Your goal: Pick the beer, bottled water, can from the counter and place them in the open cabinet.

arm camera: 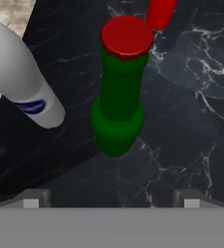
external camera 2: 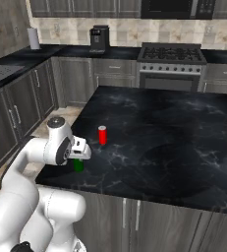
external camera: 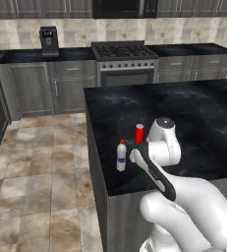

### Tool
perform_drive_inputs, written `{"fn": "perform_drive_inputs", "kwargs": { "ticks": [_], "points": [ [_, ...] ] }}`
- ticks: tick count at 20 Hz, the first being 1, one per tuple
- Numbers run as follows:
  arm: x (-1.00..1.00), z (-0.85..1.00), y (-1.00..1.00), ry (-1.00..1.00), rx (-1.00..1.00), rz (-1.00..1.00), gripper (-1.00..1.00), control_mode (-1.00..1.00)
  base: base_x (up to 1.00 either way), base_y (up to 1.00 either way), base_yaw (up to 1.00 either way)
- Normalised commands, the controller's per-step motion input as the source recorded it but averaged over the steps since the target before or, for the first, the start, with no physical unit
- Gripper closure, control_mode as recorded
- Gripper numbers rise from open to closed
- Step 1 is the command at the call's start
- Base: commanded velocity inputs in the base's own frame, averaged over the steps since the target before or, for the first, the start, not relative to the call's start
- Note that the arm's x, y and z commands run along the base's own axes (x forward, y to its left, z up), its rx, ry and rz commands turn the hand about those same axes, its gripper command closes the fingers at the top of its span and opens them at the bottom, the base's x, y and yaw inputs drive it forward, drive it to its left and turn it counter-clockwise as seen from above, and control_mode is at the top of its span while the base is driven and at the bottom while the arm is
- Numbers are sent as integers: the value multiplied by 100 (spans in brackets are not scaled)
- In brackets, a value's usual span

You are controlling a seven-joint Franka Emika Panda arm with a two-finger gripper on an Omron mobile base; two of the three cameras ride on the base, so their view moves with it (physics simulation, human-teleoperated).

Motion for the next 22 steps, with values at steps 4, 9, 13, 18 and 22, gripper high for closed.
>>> {"fn": "perform_drive_inputs", "kwargs": {
  "ticks": [4,9,13,18,22],
  "points": [
    [4,-12,0,-10,0,3,-100,-100,0,0,0],
    [12,-5,0,-5,0,2,-100,-100,0,0,0],
    [16,-12,0,-1,0,0,-100,-100,0,0,0],
    [11,-26,0,0,0,0,-100,-100,0,0,0],
    [3,-13,0,-7,0,0,-100,-100,0,0,0]
  ]
}}
